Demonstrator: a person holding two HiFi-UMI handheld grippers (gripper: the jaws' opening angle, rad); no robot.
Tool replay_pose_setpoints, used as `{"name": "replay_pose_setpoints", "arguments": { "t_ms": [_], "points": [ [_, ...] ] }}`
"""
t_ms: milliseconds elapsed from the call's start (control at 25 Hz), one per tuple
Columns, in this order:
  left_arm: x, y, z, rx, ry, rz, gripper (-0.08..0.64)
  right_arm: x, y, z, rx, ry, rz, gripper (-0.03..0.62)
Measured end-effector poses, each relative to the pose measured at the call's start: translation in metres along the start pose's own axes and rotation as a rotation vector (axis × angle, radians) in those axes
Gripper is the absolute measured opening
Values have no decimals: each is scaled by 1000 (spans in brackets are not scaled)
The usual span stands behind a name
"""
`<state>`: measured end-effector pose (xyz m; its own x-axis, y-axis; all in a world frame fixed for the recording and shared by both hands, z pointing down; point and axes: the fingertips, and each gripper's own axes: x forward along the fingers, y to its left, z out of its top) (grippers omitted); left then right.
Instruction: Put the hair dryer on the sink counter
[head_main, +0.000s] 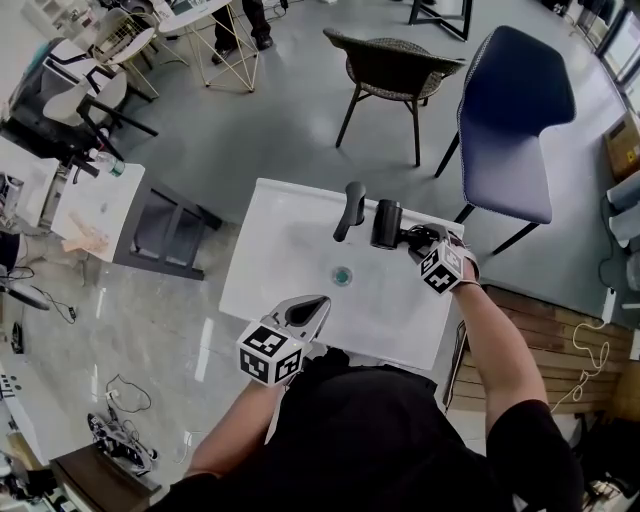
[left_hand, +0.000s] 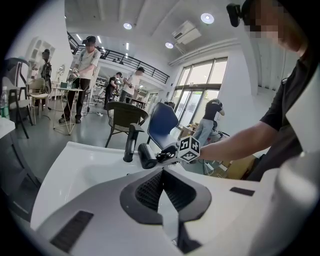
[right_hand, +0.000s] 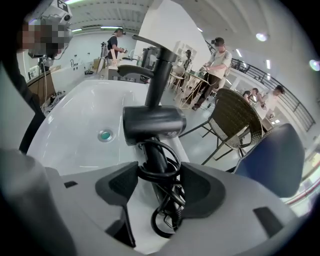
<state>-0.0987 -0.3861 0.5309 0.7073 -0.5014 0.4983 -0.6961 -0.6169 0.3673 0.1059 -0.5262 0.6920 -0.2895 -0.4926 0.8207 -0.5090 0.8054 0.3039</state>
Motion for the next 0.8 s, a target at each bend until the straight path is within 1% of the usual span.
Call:
{"name": "replay_pose_setpoints", "arguments": {
  "t_ms": [200, 320, 600, 800],
  "points": [
    [1, -2, 0, 6, 4, -3, 0, 6, -1, 1, -15, 62, 19, 261],
    [3, -4, 0, 11, 6, -4, 0, 11, 0, 0, -59, 113, 27, 267],
    [3, -9, -1, 13, 0, -7, 0, 10, 2, -7, -182, 149, -19, 272],
    [2, -10, 0, 13, -3, -7, 0, 5, 0, -15, -212, 168, -31, 273]
  ]
}}
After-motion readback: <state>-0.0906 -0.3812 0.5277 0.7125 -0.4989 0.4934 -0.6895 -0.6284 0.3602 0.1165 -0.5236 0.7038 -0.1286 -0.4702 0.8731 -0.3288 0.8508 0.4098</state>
